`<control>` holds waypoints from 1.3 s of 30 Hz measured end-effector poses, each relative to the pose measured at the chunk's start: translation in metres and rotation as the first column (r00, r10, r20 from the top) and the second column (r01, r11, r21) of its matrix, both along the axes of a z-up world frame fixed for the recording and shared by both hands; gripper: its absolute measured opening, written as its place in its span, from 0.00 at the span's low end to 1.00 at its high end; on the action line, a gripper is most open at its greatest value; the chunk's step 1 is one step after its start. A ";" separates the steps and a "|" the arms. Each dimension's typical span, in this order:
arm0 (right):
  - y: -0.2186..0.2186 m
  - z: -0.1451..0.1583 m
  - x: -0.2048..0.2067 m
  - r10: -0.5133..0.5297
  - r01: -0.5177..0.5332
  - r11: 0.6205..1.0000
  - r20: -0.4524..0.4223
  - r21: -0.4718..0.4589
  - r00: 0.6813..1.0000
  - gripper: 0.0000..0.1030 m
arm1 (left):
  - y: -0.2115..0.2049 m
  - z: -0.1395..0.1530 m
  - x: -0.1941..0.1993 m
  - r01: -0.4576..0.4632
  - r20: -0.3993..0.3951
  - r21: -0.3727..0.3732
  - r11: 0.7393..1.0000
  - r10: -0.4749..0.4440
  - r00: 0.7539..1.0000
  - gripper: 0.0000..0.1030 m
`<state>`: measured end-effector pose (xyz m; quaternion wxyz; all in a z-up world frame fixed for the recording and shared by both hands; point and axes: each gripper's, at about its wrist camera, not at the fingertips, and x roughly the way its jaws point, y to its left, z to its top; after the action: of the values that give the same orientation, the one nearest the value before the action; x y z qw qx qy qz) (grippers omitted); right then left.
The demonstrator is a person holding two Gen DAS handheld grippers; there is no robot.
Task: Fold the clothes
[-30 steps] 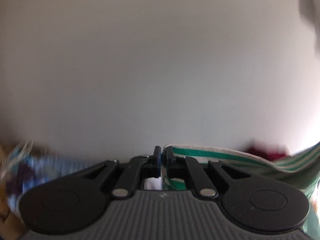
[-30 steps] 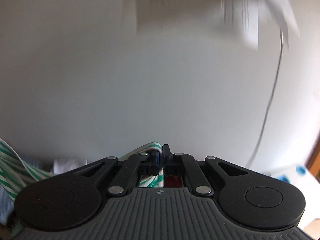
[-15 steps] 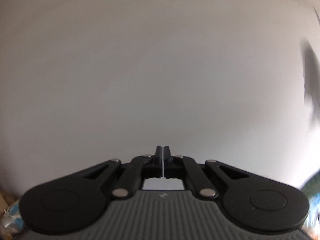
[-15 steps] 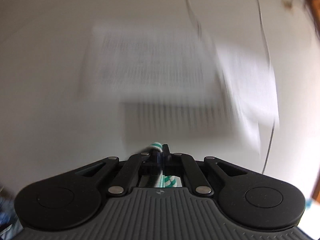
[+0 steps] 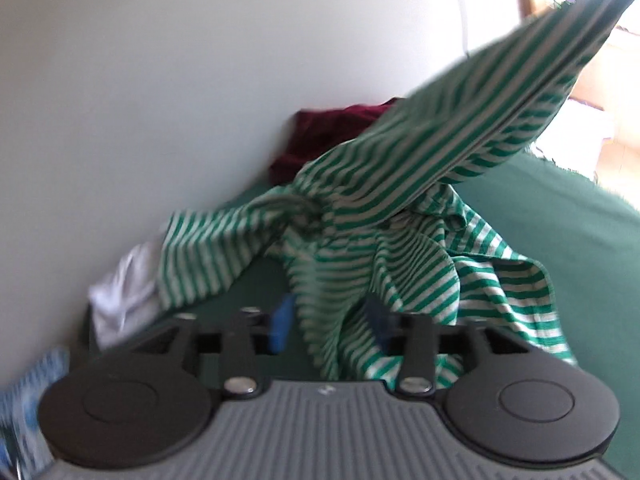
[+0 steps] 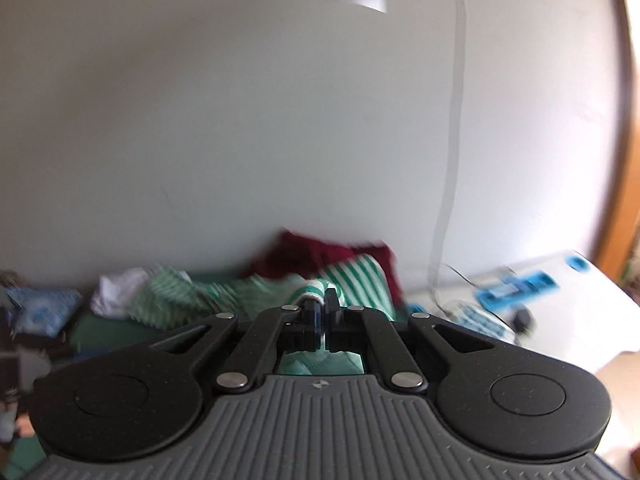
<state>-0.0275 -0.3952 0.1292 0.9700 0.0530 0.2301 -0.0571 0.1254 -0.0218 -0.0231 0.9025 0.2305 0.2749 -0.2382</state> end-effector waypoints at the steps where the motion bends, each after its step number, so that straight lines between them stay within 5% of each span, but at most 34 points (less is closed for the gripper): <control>1: 0.004 -0.012 -0.005 -0.020 0.019 0.999 -0.040 -0.031 0.999 0.01 | -0.008 -0.009 -0.002 0.024 0.040 0.020 1.000 -0.025 0.999 0.64; 3: 0.014 -0.037 -0.015 -0.065 0.053 0.994 -0.120 -0.097 0.991 0.00 | -0.025 -0.023 0.007 0.072 0.087 0.053 0.996 -0.076 0.993 0.64; 6: 0.012 -0.083 -0.042 -0.158 0.128 0.981 -0.222 -0.147 0.962 0.00 | -0.048 -0.032 0.046 0.099 0.038 0.024 0.995 -0.100 0.994 0.64; 12: 0.009 -0.128 -0.064 -0.285 0.275 0.958 -0.327 -0.076 0.901 0.00 | -0.061 -0.047 0.133 0.045 -0.120 -0.155 0.987 -0.064 0.991 0.70; 16: 0.034 -0.155 -0.044 -0.290 0.293 0.955 -0.335 -0.043 0.896 0.02 | -0.080 -0.065 0.164 0.026 -0.169 -0.145 0.989 -0.051 0.984 0.76; 18: 0.038 -0.158 -0.043 -0.281 0.287 0.957 -0.339 -0.034 0.898 0.11 | -0.094 -0.075 0.171 0.021 -0.166 -0.084 0.996 -0.035 0.985 0.56; 20: 0.040 -0.163 -0.042 -0.279 0.287 0.958 -0.337 -0.026 0.899 0.47 | -0.107 -0.089 0.182 0.002 -0.209 -0.027 1.000 -0.008 0.978 0.08; 22: 0.039 -0.167 -0.042 -0.272 0.282 0.959 -0.320 -0.015 0.908 0.61 | -0.107 -0.091 0.185 -0.033 -0.247 -0.039 0.999 0.022 0.969 0.07; 26: 0.027 -0.174 -0.016 -0.250 0.273 0.961 -0.307 0.033 0.918 0.72 | -0.086 -0.070 0.170 -0.102 -0.210 -0.109 0.989 0.077 0.975 0.04; 34: -0.007 -0.214 0.058 -0.237 0.312 0.938 -0.381 0.151 0.894 0.69 | 0.013 0.011 0.091 -0.174 -0.152 -0.259 0.950 0.137 0.979 0.04; 36: -0.009 -0.218 0.067 -0.205 0.300 0.931 -0.385 0.207 0.900 0.50 | 0.038 0.029 0.066 -0.188 -0.134 -0.314 0.930 0.152 0.979 0.04; 38: -0.008 -0.221 0.076 -0.168 0.286 0.926 -0.410 0.246 0.896 0.09 | 0.053 0.038 0.049 -0.210 -0.126 -0.329 0.921 0.178 0.976 0.04; 39: -0.007 -0.222 0.081 -0.149 0.279 0.923 -0.423 0.265 0.894 0.05 | 0.060 0.042 0.041 -0.221 -0.122 -0.336 0.915 0.191 0.974 0.04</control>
<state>0.0540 -0.4024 -0.0925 0.8696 0.2215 0.4196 -0.1365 0.1660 0.0380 0.0191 0.9363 0.0267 0.2900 -0.1962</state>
